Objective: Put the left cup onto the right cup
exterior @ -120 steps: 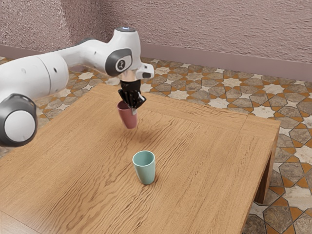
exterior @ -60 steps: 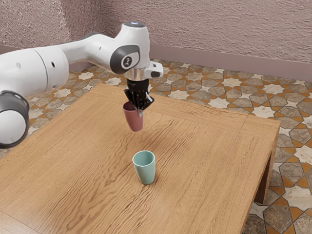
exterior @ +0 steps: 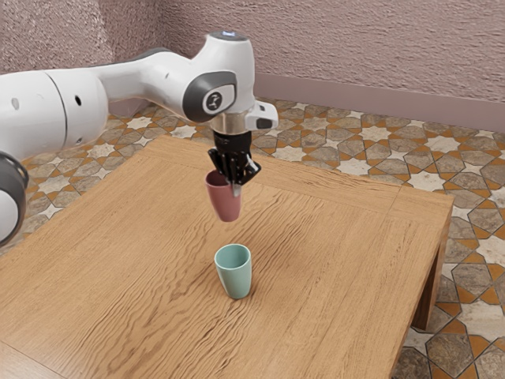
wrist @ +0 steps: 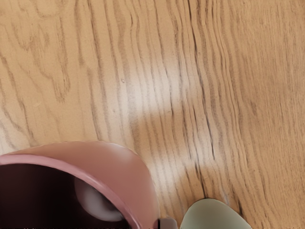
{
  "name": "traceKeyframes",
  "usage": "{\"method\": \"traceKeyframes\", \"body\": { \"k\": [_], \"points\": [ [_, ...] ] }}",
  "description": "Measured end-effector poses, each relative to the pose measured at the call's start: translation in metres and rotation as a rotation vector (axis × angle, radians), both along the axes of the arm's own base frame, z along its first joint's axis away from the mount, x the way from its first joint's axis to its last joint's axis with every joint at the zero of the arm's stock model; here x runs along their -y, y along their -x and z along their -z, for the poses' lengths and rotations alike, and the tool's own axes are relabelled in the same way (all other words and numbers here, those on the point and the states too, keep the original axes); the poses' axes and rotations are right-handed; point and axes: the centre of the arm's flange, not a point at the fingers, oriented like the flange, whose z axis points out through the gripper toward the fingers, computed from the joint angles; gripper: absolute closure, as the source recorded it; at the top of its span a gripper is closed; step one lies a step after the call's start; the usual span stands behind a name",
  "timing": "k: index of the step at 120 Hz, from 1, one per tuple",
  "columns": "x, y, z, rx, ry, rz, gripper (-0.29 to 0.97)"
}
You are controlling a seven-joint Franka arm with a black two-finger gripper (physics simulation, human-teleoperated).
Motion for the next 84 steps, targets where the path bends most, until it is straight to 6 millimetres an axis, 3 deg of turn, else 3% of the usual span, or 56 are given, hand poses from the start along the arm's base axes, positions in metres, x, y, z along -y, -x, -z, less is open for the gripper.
{"method": "traceKeyframes", "body": {
  "k": [40,84],
  "points": [
    [0.031,0.030,-0.012,-0.001,-0.008,-0.003,0.79],
    [0.043,0.050,0.001,-0.037,-0.009,-0.040,0.79]
  ]
}}
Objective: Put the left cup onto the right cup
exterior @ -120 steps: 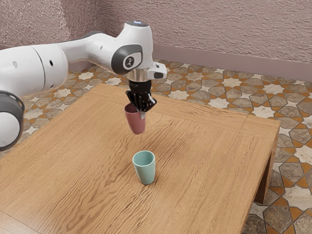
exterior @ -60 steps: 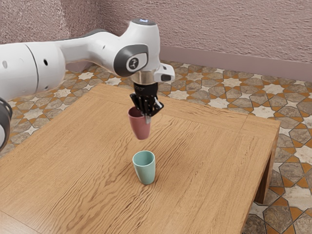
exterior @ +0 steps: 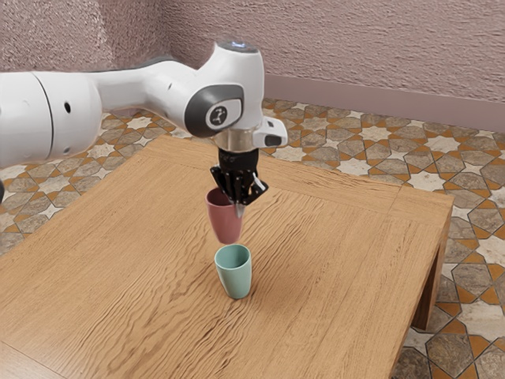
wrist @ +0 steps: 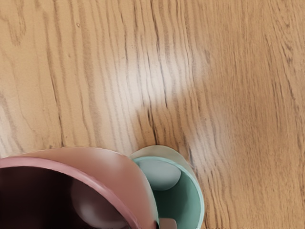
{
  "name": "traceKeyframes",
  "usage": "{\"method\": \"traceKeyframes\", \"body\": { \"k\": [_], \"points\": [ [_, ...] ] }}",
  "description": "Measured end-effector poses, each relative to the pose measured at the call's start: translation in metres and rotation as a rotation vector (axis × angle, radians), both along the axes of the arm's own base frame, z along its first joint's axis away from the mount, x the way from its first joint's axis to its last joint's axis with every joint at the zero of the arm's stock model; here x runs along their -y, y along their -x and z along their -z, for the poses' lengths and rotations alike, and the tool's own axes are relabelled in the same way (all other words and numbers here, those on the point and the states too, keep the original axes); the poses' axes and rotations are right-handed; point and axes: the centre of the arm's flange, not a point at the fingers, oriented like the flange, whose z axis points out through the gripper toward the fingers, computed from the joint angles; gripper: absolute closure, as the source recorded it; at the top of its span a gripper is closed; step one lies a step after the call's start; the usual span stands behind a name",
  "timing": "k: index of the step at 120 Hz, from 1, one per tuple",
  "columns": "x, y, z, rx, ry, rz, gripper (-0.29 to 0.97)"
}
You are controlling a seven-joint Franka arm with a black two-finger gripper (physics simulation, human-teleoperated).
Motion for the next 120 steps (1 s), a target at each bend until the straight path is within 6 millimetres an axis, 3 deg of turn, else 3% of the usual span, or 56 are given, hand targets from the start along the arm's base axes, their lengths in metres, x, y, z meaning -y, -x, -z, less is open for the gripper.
{"method": "traceKeyframes", "body": {
  "k": [60,120],
  "points": [
    [0.022,0.009,0.008,-0.015,0.007,-0.025,0.79],
    [0.021,0.013,0.020,-0.028,0.001,-0.065,0.79]
  ]
}}
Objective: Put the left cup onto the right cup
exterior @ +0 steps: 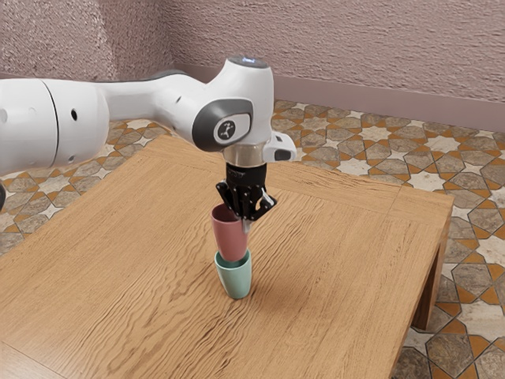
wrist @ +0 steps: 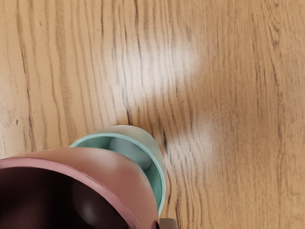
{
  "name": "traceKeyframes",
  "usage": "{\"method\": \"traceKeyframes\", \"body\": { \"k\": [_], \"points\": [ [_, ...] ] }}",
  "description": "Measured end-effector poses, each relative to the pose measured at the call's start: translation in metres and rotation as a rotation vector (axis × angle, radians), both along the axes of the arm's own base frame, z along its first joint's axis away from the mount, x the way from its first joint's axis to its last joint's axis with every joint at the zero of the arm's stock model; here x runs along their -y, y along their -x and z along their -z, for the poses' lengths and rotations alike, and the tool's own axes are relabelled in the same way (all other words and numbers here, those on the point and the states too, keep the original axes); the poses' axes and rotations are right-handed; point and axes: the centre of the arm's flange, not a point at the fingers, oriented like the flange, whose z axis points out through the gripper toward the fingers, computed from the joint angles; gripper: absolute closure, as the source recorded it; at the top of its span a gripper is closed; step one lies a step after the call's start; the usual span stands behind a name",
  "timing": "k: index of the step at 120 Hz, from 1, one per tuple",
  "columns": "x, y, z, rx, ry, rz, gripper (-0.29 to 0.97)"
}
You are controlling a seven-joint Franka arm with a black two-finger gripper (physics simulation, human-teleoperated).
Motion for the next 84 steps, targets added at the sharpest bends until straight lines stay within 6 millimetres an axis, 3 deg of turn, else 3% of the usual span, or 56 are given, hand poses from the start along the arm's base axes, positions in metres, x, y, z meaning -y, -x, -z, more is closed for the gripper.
{"method": "traceKeyframes", "body": {
  "k": [84],
  "points": [
    [-0.004,-0.003,0.014,-0.005,-0.007,-0.034,0.79]
  ]
}}
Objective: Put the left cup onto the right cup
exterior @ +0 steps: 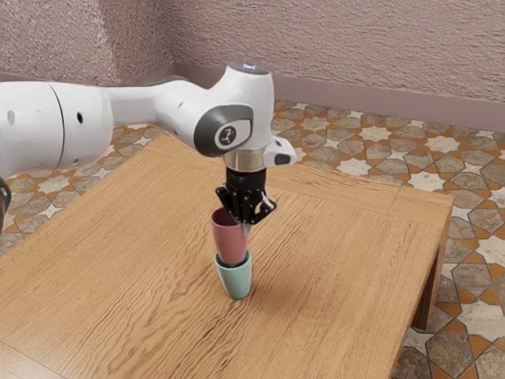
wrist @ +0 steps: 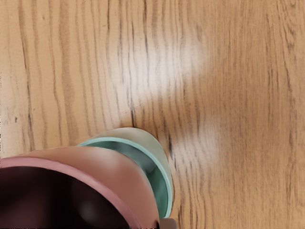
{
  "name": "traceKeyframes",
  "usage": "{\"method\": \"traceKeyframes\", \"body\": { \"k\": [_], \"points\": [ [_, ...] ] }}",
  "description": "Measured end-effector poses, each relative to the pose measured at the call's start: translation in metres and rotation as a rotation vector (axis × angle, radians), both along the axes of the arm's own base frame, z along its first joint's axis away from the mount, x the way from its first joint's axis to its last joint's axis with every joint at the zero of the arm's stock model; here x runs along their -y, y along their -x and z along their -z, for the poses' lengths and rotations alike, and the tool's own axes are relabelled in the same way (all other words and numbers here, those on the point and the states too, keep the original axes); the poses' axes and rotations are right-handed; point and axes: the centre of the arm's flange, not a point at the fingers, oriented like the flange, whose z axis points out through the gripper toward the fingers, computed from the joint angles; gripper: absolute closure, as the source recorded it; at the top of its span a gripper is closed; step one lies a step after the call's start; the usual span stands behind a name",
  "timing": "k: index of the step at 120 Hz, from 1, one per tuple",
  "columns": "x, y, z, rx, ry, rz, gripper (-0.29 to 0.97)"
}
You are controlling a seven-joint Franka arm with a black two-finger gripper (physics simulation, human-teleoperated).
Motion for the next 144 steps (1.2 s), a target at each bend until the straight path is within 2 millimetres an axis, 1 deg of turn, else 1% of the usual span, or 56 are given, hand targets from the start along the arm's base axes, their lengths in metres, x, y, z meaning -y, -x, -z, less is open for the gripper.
{"method": "traceKeyframes", "body": {
  "k": [18,26,63,88,108,144],
  "points": [
    [-0.002,0.000,0.002,-0.001,-0.001,-0.006,0.78],
    [-0.002,0.001,0.003,-0.003,0.001,-0.011,0.75],
    [0.000,0.002,0.006,-0.012,0.015,-0.030,0.47],
    [0.002,0.003,0.005,-0.011,0.019,-0.036,0.36],
    [0.005,0.006,-0.003,-0.004,0.021,-0.036,0.30],
    [0.008,0.012,-0.024,0.017,0.023,-0.043,0.12]
  ]
}}
